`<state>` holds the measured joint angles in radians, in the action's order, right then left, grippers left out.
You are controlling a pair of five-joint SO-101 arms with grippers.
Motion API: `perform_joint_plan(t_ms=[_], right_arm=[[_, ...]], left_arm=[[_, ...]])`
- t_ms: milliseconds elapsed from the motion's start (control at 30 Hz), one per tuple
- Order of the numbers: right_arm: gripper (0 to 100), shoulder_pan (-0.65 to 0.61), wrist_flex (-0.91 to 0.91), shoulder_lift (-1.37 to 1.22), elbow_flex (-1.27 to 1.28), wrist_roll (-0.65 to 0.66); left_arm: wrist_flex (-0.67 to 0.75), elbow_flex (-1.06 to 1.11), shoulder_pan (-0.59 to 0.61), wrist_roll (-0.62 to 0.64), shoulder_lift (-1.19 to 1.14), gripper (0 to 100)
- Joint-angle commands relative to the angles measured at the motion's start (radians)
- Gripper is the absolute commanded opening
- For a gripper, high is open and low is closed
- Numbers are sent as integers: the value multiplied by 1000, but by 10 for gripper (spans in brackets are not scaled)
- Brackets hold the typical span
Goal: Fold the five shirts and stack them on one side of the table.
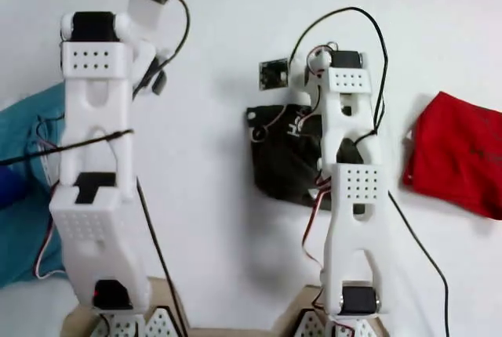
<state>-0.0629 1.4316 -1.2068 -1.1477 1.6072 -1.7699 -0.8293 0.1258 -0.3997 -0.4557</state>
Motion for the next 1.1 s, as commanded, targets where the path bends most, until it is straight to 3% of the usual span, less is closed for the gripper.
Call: perform_joint_plan(t_ms=[0,200,600,700,1067], right_arm=[[495,21,-28,-18,3,6],[495,25,110,16,-21,-247],[495,-5,340,7,-15,-272],[495,13,337,15,-14,-376],[495,-12,285,22,-137,-471]], left_arm=[[-17,-5,-2,-3,146,169],[-17,-5,0,-2,259,169],[-17,-5,-2,6,279,169],[-17,-5,-2,40,279,169],[-17,-5,-9,46,278,169]])
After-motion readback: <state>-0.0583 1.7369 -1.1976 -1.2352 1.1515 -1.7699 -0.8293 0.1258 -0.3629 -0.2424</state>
